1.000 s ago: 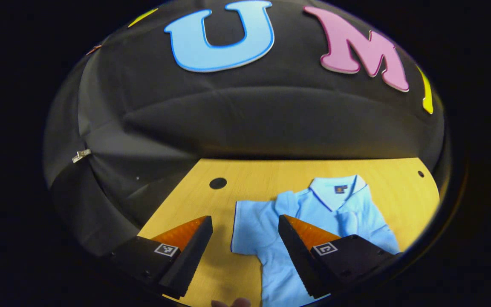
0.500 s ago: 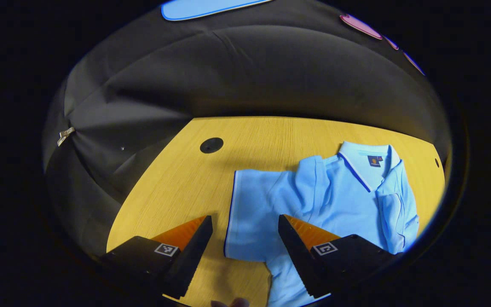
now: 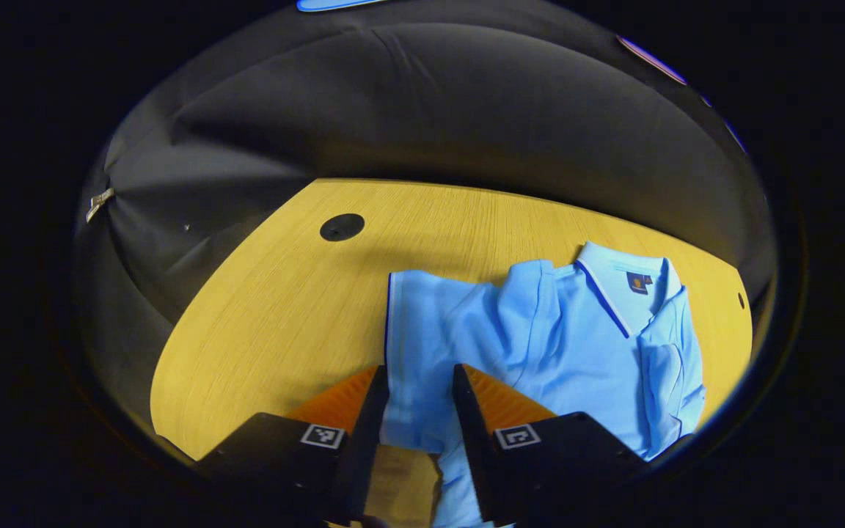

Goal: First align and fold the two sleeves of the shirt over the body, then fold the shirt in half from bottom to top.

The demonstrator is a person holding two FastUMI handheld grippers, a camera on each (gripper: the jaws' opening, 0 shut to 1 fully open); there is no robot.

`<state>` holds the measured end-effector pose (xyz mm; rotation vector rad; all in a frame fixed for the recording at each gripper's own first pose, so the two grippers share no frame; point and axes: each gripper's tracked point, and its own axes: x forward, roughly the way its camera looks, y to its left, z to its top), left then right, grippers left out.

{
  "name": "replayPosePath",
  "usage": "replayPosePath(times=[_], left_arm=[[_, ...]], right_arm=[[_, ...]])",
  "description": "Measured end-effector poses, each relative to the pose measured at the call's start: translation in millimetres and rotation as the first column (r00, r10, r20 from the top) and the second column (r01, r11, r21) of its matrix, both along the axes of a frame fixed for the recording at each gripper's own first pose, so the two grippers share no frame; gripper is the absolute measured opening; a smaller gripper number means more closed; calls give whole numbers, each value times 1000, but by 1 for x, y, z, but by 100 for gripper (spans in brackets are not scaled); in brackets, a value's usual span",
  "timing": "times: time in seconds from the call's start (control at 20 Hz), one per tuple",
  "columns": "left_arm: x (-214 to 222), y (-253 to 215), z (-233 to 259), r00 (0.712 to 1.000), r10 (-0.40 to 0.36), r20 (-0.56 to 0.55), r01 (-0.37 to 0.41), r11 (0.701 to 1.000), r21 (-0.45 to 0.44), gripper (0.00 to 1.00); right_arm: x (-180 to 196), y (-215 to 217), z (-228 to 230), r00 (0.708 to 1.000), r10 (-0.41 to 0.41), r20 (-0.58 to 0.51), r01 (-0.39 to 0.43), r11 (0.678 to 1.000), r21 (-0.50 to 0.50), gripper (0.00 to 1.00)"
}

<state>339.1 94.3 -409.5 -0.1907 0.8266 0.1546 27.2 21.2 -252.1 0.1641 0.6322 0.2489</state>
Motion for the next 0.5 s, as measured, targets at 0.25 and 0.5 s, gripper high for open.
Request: replayPosePath(times=[0.25,0.5], left_arm=[[2,-6,4,1000,2,11,-2,1000,-30,7],[4,-16,28,997,-11,77,15,999,-52,6]], right_arm=[[-8,-7,-3,1000,-8,-9,8,1000,2,98],[-13,-14,-5,1000,-23,-12,23,1000,3,98]])
